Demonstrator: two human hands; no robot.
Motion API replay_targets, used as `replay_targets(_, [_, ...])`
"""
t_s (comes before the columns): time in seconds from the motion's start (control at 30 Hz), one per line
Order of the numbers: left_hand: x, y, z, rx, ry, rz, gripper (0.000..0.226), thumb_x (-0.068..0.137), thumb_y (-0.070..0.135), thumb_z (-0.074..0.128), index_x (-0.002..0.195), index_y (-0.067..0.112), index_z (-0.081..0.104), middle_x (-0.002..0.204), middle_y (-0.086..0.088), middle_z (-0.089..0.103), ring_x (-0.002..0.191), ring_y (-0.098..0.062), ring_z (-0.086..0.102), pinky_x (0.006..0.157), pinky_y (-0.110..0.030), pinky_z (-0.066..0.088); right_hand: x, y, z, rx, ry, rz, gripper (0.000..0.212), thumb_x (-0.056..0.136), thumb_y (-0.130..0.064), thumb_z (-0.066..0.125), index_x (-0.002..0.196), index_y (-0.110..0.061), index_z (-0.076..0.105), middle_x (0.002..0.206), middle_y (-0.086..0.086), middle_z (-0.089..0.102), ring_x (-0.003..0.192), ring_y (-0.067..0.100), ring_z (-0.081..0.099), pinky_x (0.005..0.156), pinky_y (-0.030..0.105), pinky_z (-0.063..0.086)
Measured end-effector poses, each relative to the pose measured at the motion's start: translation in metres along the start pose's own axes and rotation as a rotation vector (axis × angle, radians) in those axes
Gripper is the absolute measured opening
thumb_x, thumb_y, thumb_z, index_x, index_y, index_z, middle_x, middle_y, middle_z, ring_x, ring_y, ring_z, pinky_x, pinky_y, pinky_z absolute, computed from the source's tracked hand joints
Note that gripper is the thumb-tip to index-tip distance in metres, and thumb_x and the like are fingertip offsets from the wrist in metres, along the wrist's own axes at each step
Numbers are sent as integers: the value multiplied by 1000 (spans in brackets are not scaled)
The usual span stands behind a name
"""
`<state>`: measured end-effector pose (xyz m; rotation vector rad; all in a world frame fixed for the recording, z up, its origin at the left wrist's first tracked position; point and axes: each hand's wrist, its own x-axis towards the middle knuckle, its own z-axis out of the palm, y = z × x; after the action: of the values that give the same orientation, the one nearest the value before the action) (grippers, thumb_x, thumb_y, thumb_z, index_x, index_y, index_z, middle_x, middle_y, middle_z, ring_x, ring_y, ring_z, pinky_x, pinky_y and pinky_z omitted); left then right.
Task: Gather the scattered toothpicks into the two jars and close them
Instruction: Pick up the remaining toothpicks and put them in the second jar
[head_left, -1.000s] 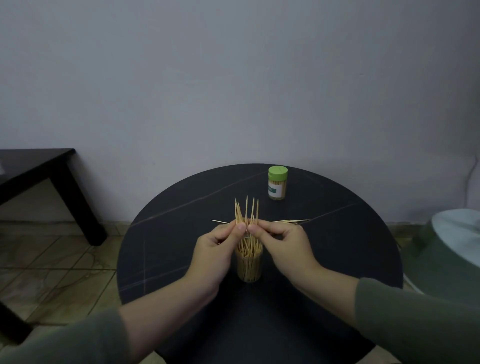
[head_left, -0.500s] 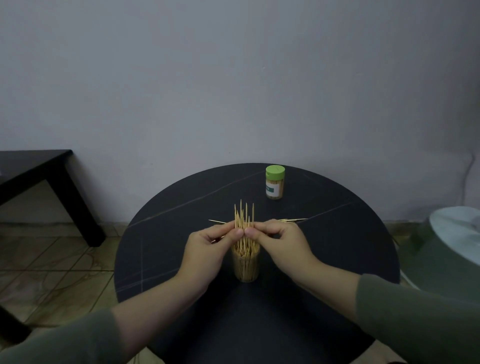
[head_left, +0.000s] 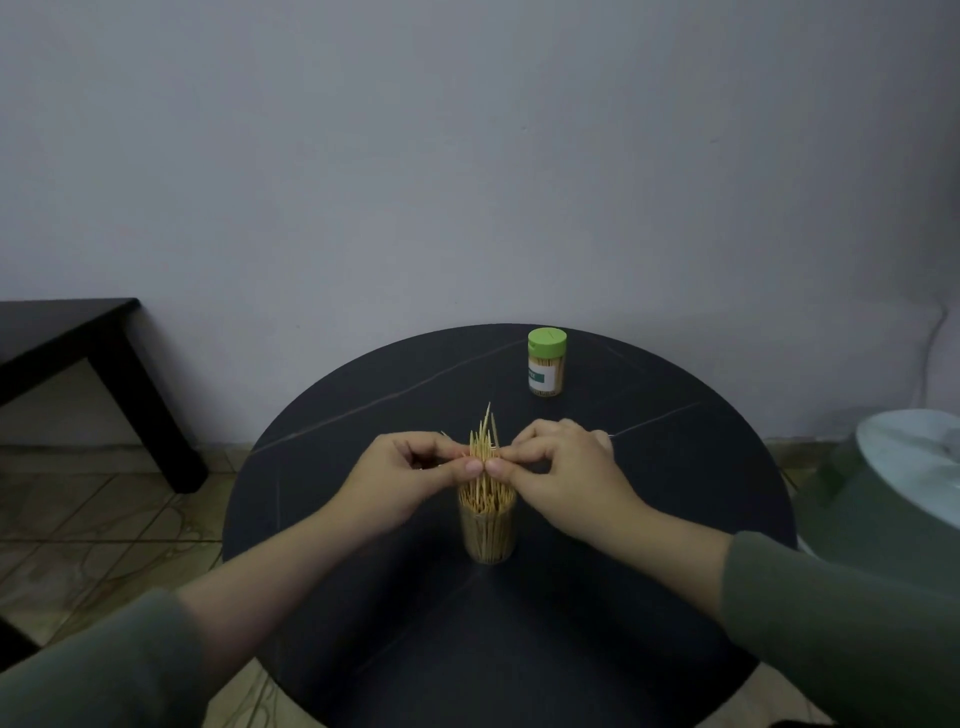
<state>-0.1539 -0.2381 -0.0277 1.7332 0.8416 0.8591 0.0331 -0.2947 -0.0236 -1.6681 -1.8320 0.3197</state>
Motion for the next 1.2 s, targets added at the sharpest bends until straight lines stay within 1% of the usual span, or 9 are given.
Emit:
replay_targets(0.13, [2,7,-4,89,-13,-36,24,74,27,74,90,10,77,88,-1,76,88,-12,70,80,-23,53,-2,-2,-3,-145,-33,-71,27,93,-49,51,109,-39,70,94,-20,53,95,1,40,92,34,26])
replay_targets(0.27, [3,16,-8,217,-40,-72,16,76,30,74,88,21,78,85,7,76,86,-6,69,78,-19,51,-2,-3,-3,-157,-80,-101,28,95,-47,49,113,-38,68,98,-19,54,98,3,43,94,35,27])
replay_targets(0.4, [4,18,-9,219,-45,-73,16,71,34,77,82,23,79,84,5,75,85,-8,69,80,-25,52,-4,-2,-2,-145,-69,-136,29,96,-49,45,103,-37,71,95,-18,54,95,3,43,93,36,27])
replay_targets(0.47, [3,19,-7,205,-46,-72,16,69,34,78,81,23,78,83,5,75,82,-6,69,76,-22,52,-5,-3,-1,-164,-46,-164,28,96,-48,45,97,-38,71,93,-18,53,92,2,43,92,37,29])
replay_targets(0.57, [4,18,-5,193,-30,-71,21,64,36,78,79,21,76,80,4,75,79,-7,69,73,-22,52,-5,-2,0,-181,-42,-163,29,96,-49,44,98,-38,71,93,-17,54,91,3,44,90,36,29])
replay_targets(0.73, [6,11,-4,53,-35,-90,27,65,25,80,85,8,76,92,-3,75,92,-20,70,87,-36,55,-5,0,2,-150,-59,-145,28,96,-48,45,97,-38,72,95,-18,54,93,2,45,90,37,30])
replay_targets(0.83, [5,9,-3,-26,-52,-136,28,68,20,79,87,2,73,92,-6,75,92,-19,70,86,-34,55,-4,1,2,-114,-88,-136,28,96,-48,46,98,-38,72,97,-18,55,95,1,45,92,36,30])
replay_targets(1.0, [3,7,3,-77,-4,-88,25,67,20,78,83,2,72,89,-10,75,87,-20,71,81,-29,56,-2,0,-3,-112,-157,-96,30,97,-50,44,96,-39,71,100,-18,56,99,2,45,97,38,28])
replay_targets(1.2, [3,3,6,-129,34,-58,24,68,15,78,84,-2,71,88,-14,74,85,-21,70,80,-30,57,-4,-3,-7,-225,-168,-157,37,94,-54,44,114,-35,67,104,-18,54,98,3,44,95,37,29])
